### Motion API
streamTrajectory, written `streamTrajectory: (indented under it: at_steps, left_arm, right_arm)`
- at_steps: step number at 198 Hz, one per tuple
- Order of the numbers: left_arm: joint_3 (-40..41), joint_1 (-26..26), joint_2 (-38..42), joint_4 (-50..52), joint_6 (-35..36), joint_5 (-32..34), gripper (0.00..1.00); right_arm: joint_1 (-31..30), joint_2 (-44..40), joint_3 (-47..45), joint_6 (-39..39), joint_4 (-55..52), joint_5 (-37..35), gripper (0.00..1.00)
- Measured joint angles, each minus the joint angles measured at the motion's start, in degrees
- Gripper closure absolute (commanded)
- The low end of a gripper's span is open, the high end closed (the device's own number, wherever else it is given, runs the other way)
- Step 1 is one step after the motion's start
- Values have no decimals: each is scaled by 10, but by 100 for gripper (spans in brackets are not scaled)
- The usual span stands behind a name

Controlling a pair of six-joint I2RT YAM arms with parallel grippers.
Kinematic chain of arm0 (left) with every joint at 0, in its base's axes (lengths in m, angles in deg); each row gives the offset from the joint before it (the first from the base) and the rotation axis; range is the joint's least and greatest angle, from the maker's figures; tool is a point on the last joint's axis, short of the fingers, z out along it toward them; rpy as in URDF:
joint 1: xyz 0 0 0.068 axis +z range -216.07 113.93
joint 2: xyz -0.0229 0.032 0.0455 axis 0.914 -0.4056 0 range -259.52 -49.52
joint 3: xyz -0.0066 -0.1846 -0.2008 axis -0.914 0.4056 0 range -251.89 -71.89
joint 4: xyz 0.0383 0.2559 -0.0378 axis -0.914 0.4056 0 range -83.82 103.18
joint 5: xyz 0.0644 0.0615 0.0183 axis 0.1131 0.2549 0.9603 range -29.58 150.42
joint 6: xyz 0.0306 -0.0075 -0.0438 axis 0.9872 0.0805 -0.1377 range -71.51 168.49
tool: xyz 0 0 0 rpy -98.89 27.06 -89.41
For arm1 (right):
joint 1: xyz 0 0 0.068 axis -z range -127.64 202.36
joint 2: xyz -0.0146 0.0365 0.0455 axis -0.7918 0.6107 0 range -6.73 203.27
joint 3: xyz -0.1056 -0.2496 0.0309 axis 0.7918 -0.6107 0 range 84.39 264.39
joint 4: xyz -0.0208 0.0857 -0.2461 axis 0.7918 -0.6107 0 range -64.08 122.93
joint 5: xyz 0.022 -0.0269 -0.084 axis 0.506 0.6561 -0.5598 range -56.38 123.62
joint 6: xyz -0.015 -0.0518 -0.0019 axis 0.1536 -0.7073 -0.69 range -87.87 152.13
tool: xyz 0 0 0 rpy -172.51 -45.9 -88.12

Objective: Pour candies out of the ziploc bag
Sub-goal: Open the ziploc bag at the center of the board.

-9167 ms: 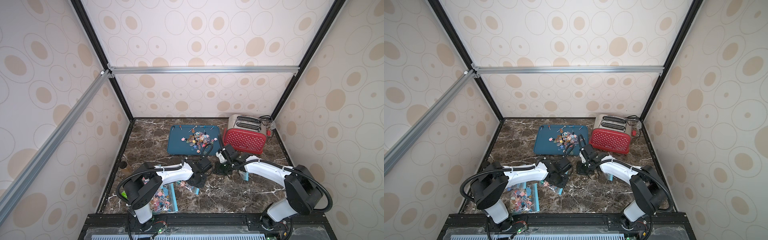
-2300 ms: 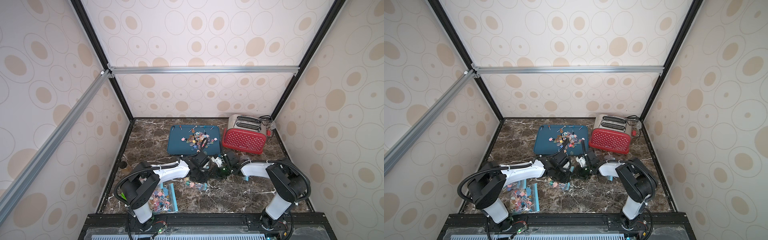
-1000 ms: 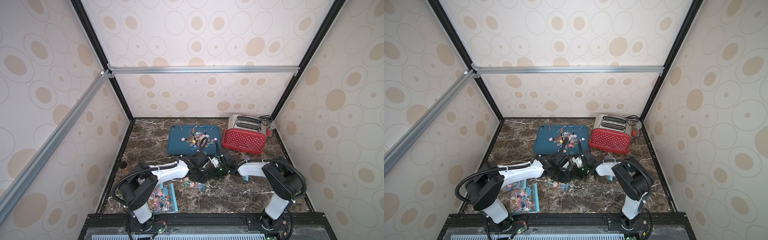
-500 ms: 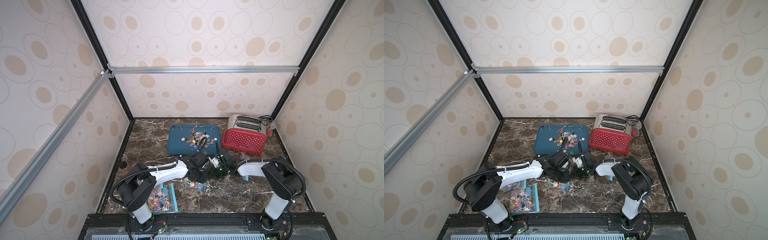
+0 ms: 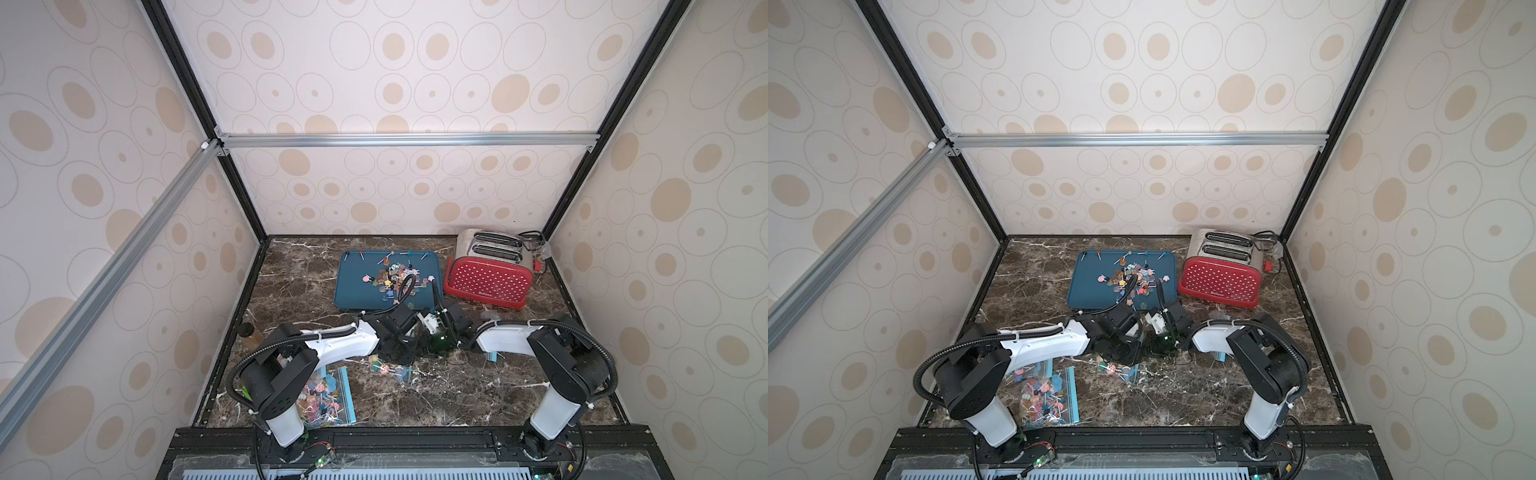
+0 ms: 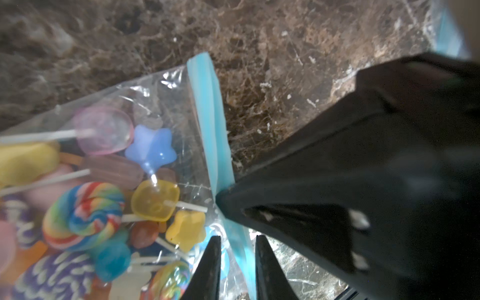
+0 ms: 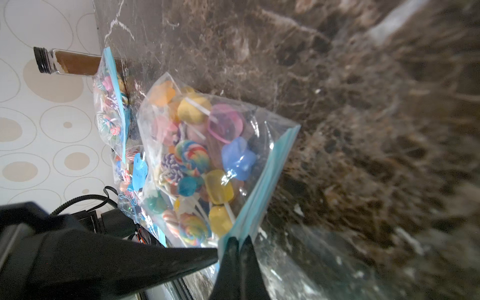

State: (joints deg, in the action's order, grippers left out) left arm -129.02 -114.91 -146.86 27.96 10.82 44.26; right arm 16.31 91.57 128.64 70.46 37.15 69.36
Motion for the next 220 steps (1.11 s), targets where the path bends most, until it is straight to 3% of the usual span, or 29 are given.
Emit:
streamTrajectory:
  at_steps: [116,220]
  left_arm:
    - [12,0,-7,-8,0,0,83]
    - [16,0,13,0,0,1,74]
  right_arm:
    - [0,-7,0,-3,-8,-4,100]
    - [-2,-7,0,-5,-8,-10,100]
